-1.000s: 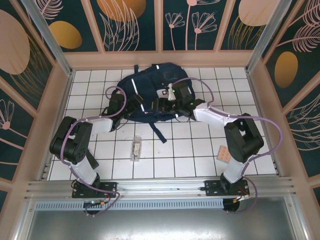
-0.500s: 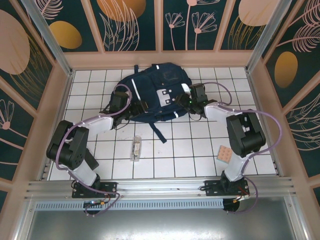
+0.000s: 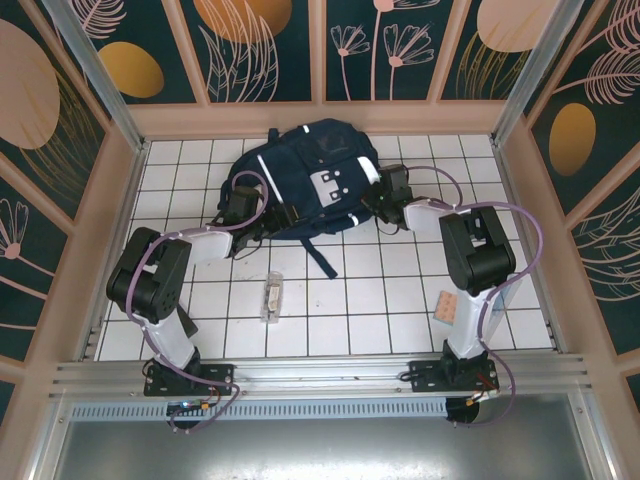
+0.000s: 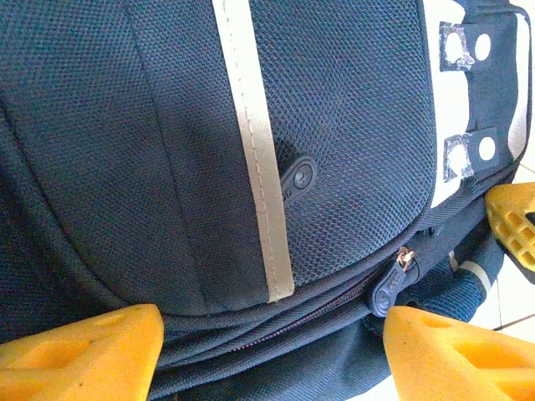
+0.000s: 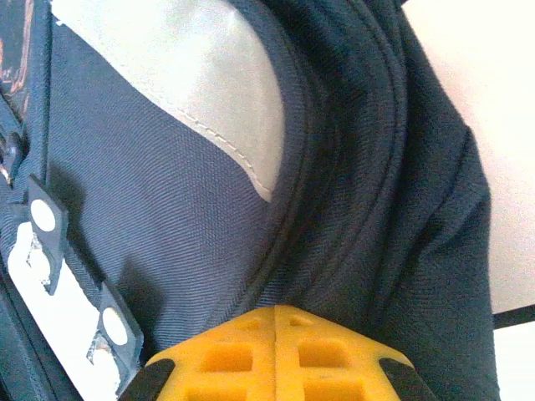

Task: Pack books, pencil case, and school supplies into a backpack

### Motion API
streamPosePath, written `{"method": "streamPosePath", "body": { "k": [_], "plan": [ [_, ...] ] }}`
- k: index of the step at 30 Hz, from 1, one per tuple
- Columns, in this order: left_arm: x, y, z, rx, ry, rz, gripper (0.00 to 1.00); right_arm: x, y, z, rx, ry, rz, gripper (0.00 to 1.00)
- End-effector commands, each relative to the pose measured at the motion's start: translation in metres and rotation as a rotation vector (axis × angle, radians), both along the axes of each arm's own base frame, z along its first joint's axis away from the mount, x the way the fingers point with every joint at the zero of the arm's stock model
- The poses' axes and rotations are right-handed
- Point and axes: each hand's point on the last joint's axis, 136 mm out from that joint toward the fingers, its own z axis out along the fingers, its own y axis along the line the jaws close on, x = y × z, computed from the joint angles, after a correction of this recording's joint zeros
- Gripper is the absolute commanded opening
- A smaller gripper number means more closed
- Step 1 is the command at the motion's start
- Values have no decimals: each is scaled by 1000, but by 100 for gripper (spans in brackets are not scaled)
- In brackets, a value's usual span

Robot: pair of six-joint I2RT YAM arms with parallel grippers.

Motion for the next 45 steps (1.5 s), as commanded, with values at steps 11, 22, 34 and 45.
{"method": "streamPosePath", "body": {
  "k": [11,22,34,45],
  "plan": [
    [-23,1,-38,75,132,-76,72,15,26,36,130,-72,34,36],
    [-41,7,-59,63,189,-53,73,18,-20,16,57,-17,-156,51],
    [-44,6,-61,45,203,-51,73,46,-13,5,-29,-35,-35,58],
    [-53,9,-59,34,213,-41,73,35,-33,-55,-102,161,-179,59]
  ]
}}
